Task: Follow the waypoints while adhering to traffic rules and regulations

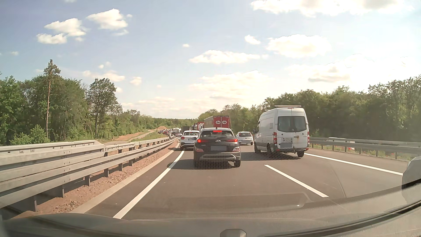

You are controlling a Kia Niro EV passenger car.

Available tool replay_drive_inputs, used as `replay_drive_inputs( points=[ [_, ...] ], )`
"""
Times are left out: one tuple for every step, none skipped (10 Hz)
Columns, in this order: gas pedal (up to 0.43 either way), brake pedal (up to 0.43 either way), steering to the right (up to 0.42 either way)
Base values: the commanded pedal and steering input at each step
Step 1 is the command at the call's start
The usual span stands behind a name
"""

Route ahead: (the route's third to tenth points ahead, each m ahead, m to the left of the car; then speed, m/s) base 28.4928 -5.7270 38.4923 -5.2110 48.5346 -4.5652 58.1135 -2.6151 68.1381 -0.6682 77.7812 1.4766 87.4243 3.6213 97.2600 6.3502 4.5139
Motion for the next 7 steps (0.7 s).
replay_drive_inputs(
  points=[
    [0.000,0.000,-0.014],
    [0.000,0.000,-0.013],
    [0.008,0.000,-0.013],
    [0.028,0.000,-0.013],
    [0.028,0.000,-0.013],
    [0.028,0.000,-0.013],
    [0.028,0.000,-0.013]
  ],
)
